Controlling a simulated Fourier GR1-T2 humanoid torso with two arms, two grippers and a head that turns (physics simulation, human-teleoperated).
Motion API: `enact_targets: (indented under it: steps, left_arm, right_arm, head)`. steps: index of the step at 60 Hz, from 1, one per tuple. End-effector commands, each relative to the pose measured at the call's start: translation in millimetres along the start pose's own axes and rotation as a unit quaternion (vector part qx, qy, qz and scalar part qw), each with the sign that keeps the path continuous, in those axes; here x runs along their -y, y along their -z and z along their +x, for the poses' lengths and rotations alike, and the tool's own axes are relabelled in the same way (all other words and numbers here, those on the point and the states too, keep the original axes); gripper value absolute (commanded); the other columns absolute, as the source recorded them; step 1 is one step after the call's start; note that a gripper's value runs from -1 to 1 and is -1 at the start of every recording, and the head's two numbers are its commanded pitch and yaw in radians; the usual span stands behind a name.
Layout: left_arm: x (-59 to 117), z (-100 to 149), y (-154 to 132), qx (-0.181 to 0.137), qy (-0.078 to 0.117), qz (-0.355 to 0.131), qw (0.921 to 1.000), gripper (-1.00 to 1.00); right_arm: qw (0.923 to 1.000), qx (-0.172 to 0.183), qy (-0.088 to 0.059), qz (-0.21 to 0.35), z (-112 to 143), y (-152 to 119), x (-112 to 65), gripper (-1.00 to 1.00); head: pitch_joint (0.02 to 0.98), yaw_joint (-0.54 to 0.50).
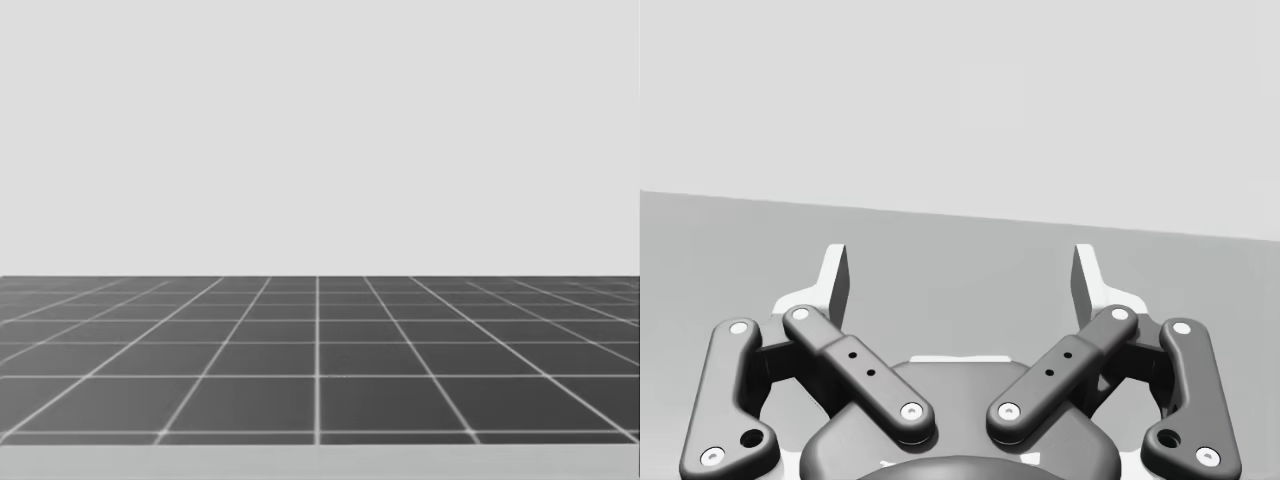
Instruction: Watch the red light. When it turns green, pick up the object.
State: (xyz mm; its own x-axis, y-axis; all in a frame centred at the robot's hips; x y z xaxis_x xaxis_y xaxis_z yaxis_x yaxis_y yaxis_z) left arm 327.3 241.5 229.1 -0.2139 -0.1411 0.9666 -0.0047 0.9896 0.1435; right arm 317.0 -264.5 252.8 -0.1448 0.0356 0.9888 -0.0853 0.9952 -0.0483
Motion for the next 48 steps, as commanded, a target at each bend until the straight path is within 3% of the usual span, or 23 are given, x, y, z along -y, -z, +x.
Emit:
enact_targets:
  steps: [1,2,5,10,37,48]
  left_arm:
    - [0.0,-1.5,1.3,0.002,0.004,0.001,1.0000,-1.00]
    - [0.1,-1.6,1.4,0.002,0.005,0.001,1.0000,-1.00]
    - [0.1,-1.8,1.5,0.002,0.005,0.000,1.0000,-1.00]
    - [0.0,-2.3,1.7,0.003,0.006,-0.001,1.0000,-1.00]
    - [-3.7,-2.0,1.9,0.011,0.012,0.000,0.9999,-1.00]
    - [-4.3,-0.6,1.8,0.014,0.014,-0.001,0.9998,-1.00]
  right_arm:
    - [0.9995,-0.002,-0.001,-0.033,-1.3,-0.2,1.2,-1.00]
    - [0.9996,0.001,-0.008,-0.027,-1.3,0.2,2.2,-1.00]
    - [1.0000,-0.001,0.004,-0.005,-0.1,0.6,2.1,-1.00]
    - [0.9999,0.001,-0.001,-0.010,-0.2,1.4,2.5,-1.00]
    - [0.9998,0.002,-0.013,-0.013,-3.9,3.6,1.8,-1.00]
    - [0.9998,0.004,-0.016,-0.011,-3.0,3.3,1.6,-1.00]
  head:
    - [0.073,-0.01]
    - [0.076,-0.01]
    - [0.085,0.00]
    - [0.108,0.00]
    - [0.402,0.01]
    - [0.501,0.07]
